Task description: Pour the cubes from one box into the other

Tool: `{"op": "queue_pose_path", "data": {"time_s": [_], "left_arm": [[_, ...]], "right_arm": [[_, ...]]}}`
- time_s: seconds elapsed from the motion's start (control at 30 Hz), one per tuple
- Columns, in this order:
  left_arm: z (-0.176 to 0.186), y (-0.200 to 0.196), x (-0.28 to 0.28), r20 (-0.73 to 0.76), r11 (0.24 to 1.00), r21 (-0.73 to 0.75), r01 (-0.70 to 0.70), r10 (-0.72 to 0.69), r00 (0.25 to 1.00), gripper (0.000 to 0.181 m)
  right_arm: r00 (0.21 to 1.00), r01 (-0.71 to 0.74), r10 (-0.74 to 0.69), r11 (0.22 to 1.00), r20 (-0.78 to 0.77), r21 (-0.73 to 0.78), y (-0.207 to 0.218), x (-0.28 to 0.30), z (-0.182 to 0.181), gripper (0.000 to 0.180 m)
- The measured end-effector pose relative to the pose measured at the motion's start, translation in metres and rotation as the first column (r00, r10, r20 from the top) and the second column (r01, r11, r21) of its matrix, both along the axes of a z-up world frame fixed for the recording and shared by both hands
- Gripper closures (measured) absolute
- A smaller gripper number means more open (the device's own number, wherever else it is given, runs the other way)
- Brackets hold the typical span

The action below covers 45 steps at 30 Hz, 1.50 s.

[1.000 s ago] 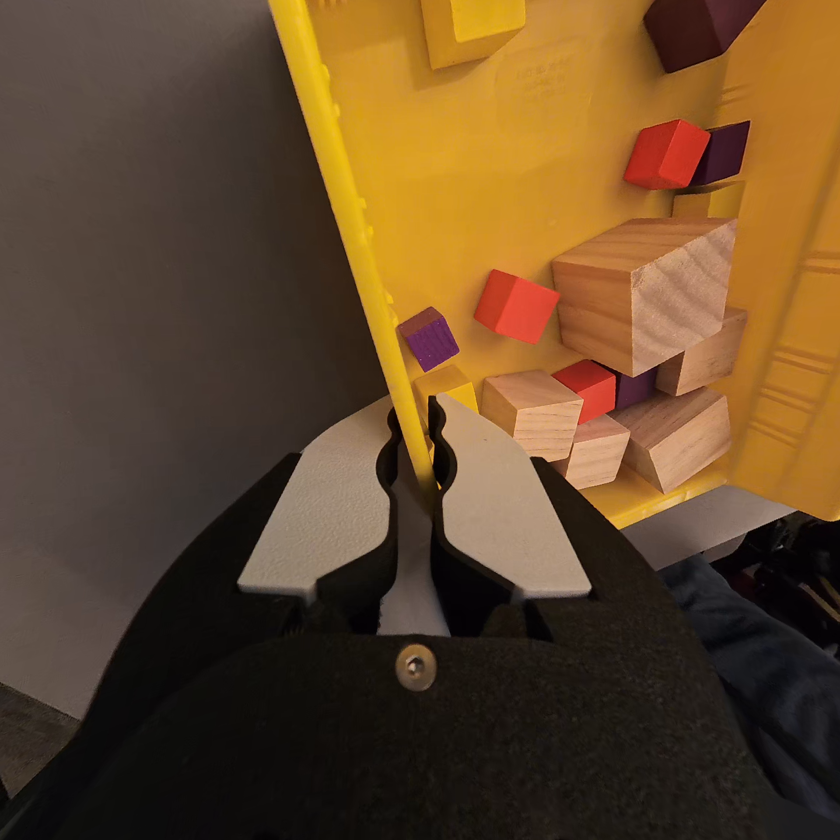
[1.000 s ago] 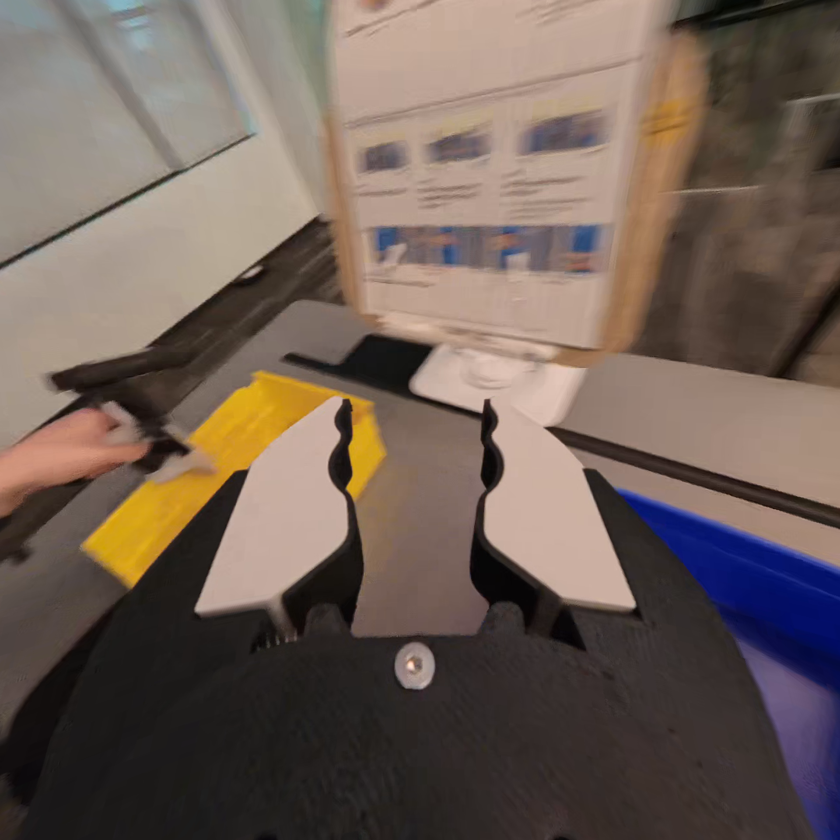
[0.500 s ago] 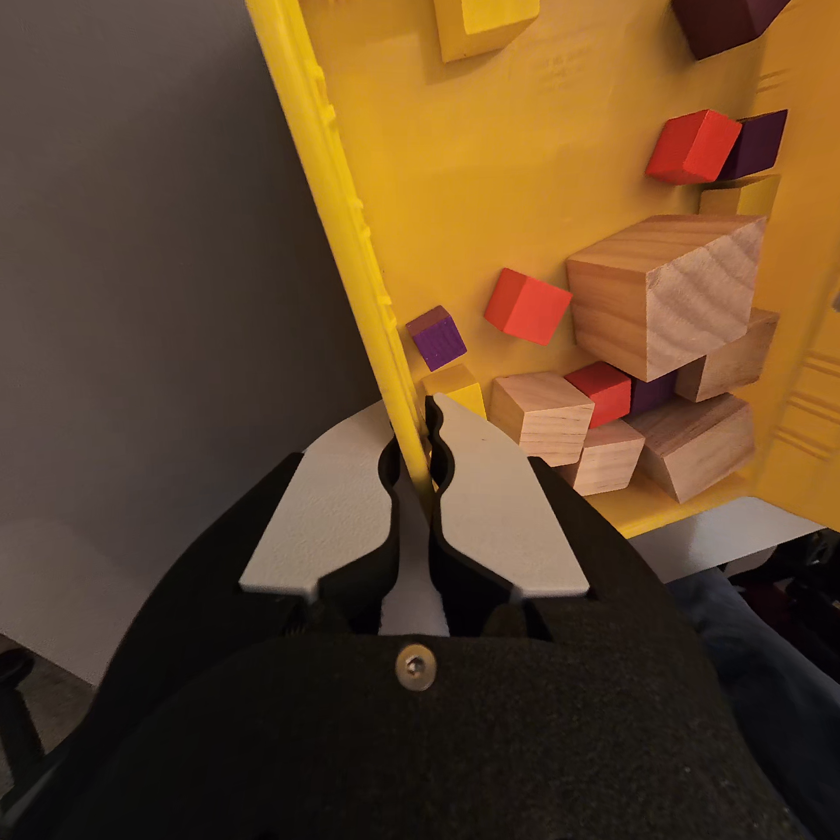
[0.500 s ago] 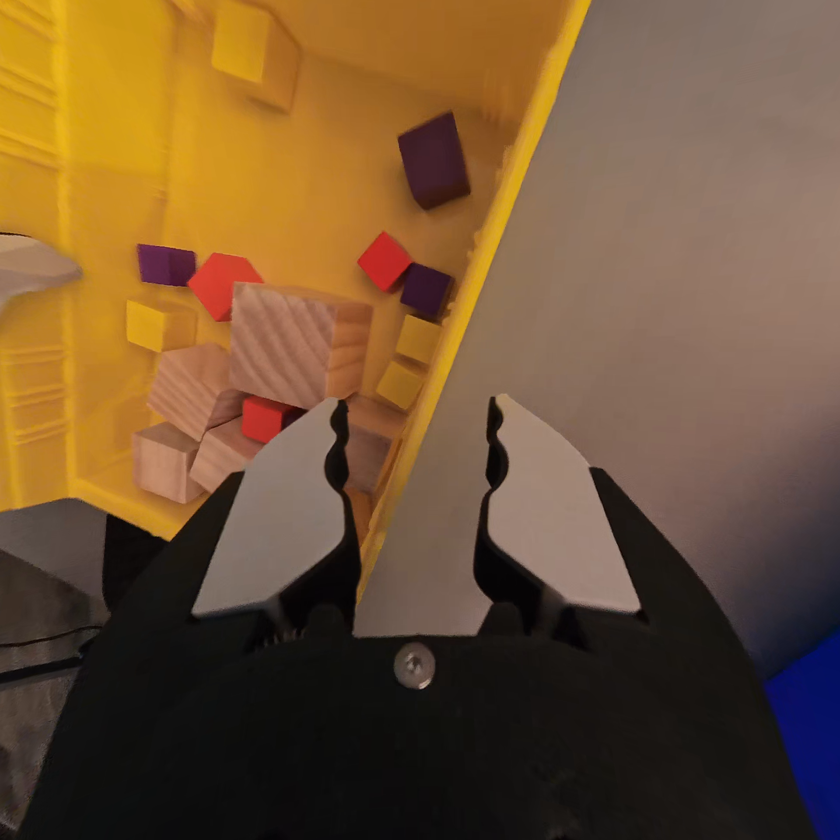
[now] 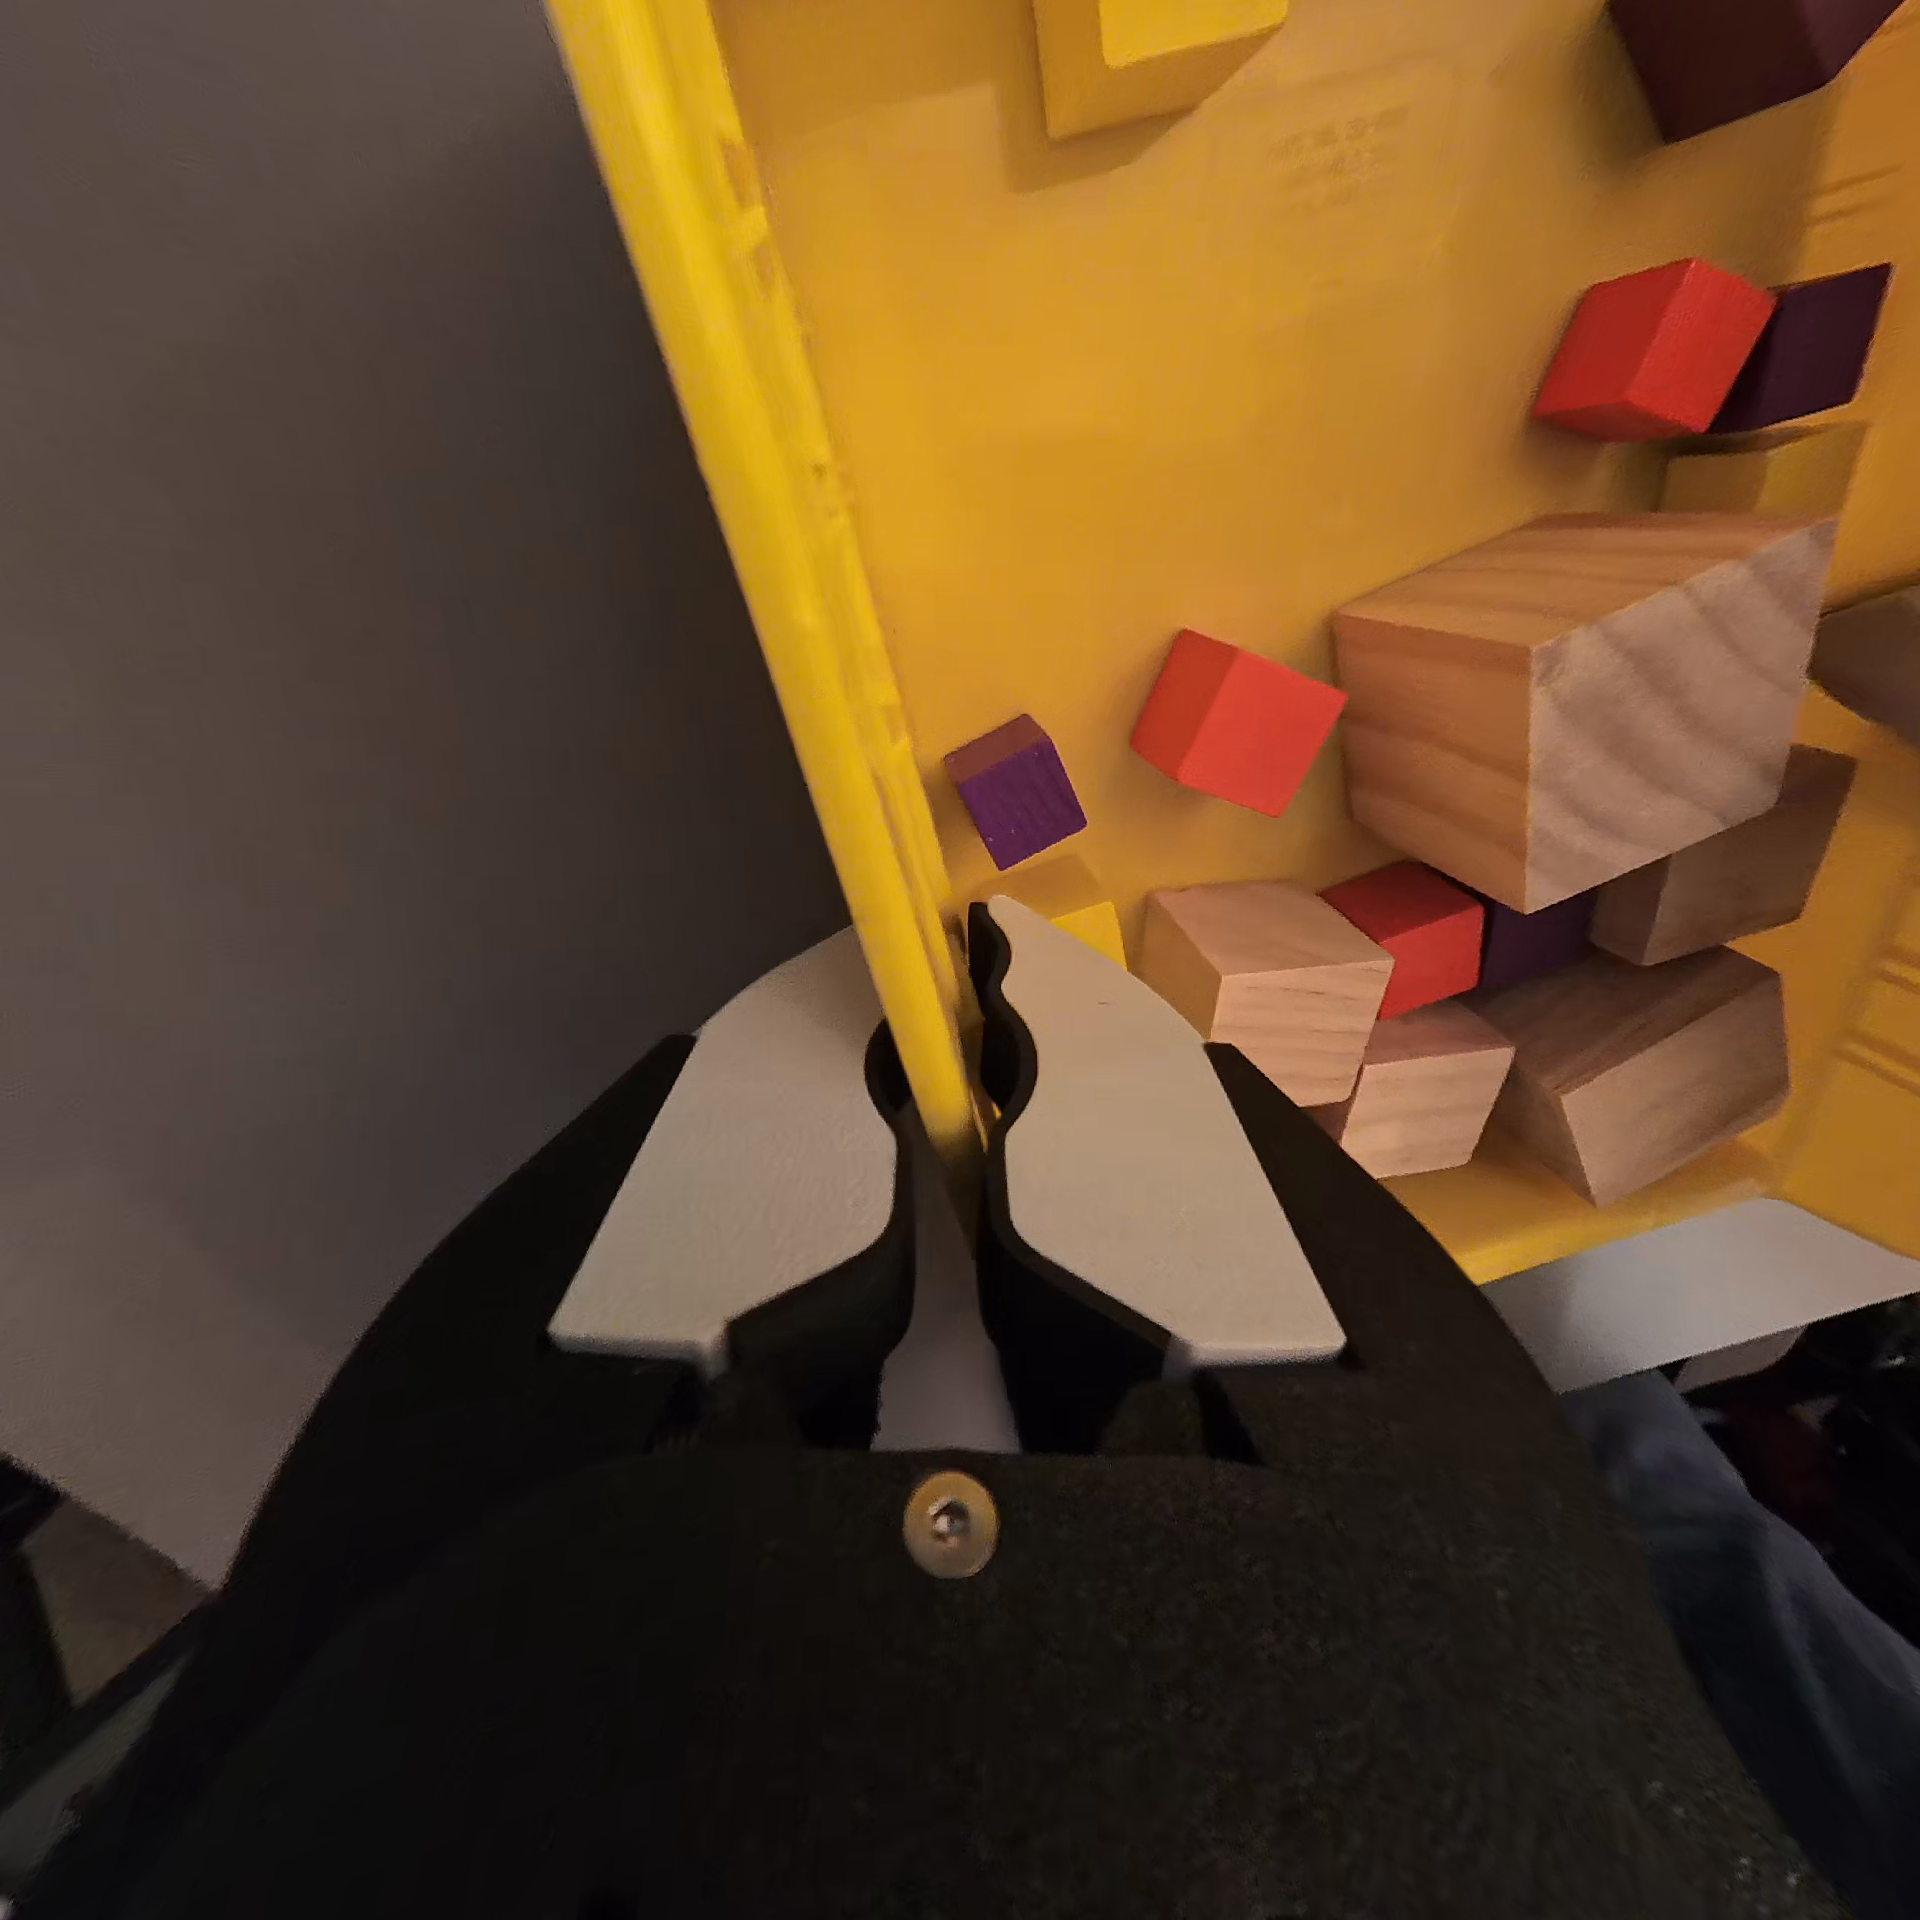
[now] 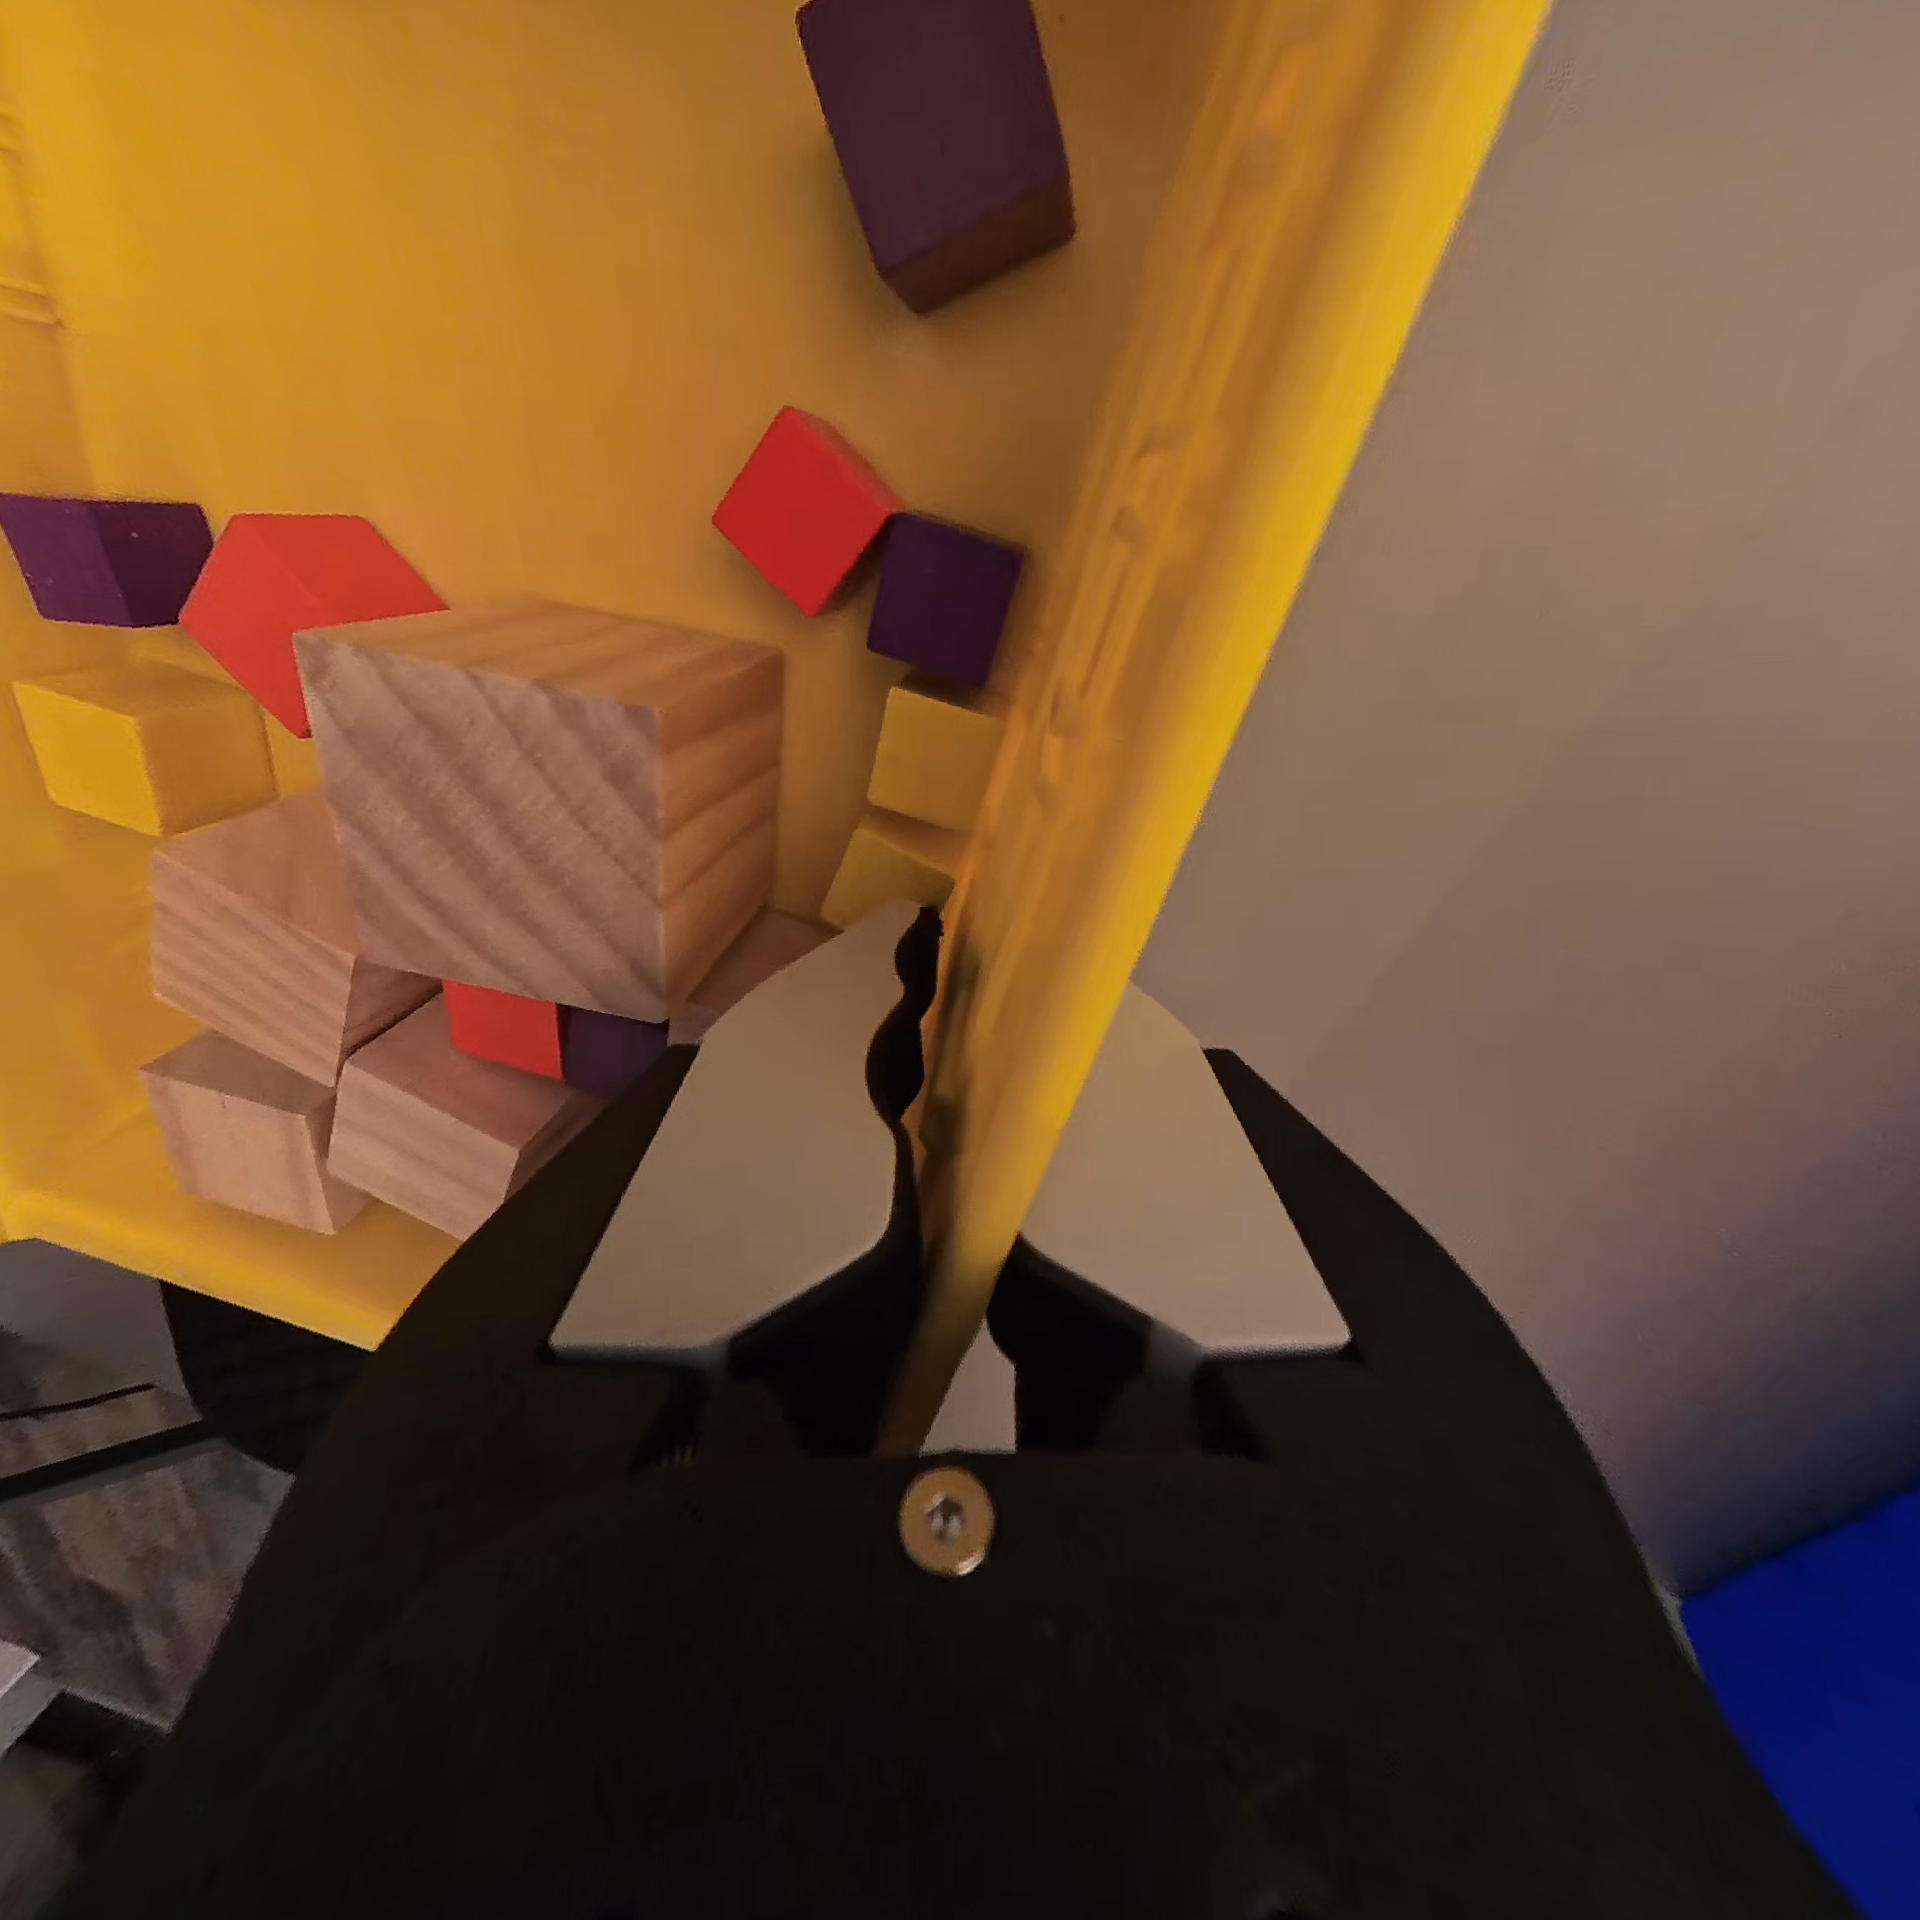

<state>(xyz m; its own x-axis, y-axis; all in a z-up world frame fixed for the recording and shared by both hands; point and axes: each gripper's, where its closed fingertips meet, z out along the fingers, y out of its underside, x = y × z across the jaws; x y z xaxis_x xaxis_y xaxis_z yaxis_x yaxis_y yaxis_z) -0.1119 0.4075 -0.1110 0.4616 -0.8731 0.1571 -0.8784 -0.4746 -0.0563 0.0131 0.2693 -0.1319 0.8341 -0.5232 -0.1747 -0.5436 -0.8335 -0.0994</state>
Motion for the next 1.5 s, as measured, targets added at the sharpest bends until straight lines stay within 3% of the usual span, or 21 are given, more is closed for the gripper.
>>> {"op": "queue_pose_path", "data": {"time_s": [0.17, 0.4, 0.57, 0.73, 1.13, 1.5], "left_arm": [[0.018, -0.011, 0.007, -0.003, 1.0, -0.004, -0.013, 0.013, 1.0, 0.174], [0.08, -0.044, 0.058, 0.048, 0.997, 0.059, 0.04, -0.043, 0.998, 0.174], [0.128, -0.086, 0.123, 0.094, 0.989, 0.095, 0.111, -0.12, 0.988, 0.174], [0.151, -0.145, 0.192, 0.117, 0.972, 0.105, 0.211, -0.222, 0.968, 0.174], [0.16, -0.293, 0.328, 0.275, 0.927, 0.044, 0.373, -0.37, 0.887, 0.174], [0.138, -0.337, 0.4, 0.419, 0.916, 0.098, 0.388, -0.392, 0.819, 0.173]], "right_arm": [[1.0, -0.003, 0.003, 1.0, 0.004, 0.03, -0.007, 0.01, 0.013, 0.176], [0.997, 0.011, -0.018, 0.997, 0.08, 0.077, -0.041, 0.06, 0.077, 0.175], [0.986, 0.088, -0.103, 0.989, 0.133, 0.118, -0.09, 0.114, 0.126, 0.175], [0.964, 0.178, -0.198, 0.976, 0.175, 0.123, -0.159, 0.171, 0.155, 0.175], [0.89, 0.332, -0.346, 0.938, 0.296, 0.098, -0.323, 0.281, 0.187, 0.175], [0.791, 0.334, -0.379, 0.925, 0.479, 0.18, -0.372, 0.344, 0.179, 0.176]]}}
